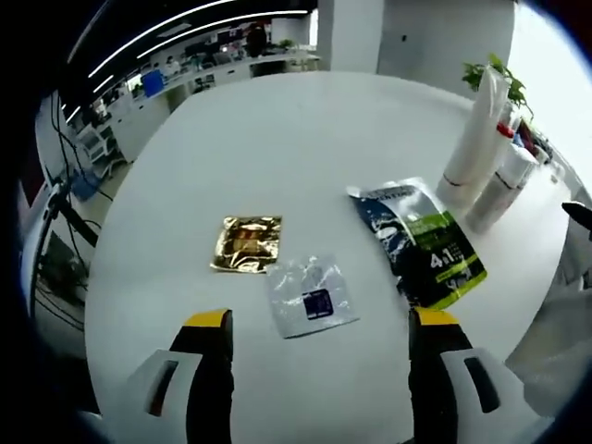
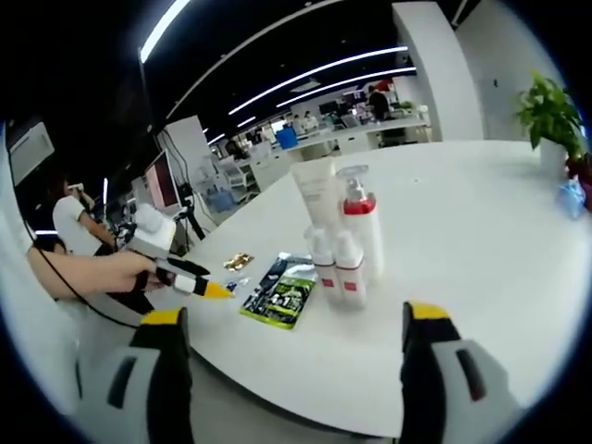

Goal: Arrange the skincare products in the storage area until every visible bottle or jar stands upright without overlapping.

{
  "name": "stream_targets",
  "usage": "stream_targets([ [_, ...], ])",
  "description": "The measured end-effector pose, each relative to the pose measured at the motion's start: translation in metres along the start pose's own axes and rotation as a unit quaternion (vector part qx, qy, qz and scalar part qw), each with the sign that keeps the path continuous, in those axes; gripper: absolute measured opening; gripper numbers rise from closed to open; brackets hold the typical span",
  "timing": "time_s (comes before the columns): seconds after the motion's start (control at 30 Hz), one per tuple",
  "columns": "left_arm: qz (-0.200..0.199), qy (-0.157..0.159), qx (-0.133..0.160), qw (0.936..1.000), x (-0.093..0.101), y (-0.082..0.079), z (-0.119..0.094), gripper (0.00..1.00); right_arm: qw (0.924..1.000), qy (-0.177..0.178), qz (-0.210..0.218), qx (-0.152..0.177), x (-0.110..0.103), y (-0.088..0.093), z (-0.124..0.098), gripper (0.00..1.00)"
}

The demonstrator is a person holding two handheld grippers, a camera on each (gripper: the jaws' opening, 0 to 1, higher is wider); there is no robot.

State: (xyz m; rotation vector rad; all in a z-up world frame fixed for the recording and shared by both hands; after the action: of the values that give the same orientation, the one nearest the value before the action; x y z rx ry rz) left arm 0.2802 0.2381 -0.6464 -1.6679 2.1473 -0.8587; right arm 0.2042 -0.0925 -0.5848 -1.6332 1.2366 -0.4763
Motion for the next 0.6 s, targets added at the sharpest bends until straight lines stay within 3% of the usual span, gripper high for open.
stream_targets([
  [0.4, -0.041, -0.03, -0.016, 0.9986, -0.001, -0.004, 0.023, 0.62, 0.9999, 0.003, 0.009, -0.007, 0.001, 0.001, 0.0, 0.95],
  [0.6, -0.05, -0.046, -0.01, 0.9976, -0.001, -0.006, 0.028, 0.62, 0.9999, 0.005, 0.012, -0.009, 0.001, 0.001, 0.001, 0.95],
])
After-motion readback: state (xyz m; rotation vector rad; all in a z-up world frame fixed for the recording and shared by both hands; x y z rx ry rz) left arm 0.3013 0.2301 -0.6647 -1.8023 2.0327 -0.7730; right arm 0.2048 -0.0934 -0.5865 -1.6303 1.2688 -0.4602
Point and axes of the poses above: the point that each gripper's makers call its tool centre point, and the gripper's own axes: z roughly forward along the fingers, x roughly to its right, y roughly out of its underside, the point moved 10 cm from there along -z, roughly backward along the fingers, and after that the axes turned 7 degrees about y, right-handed, at the moved point
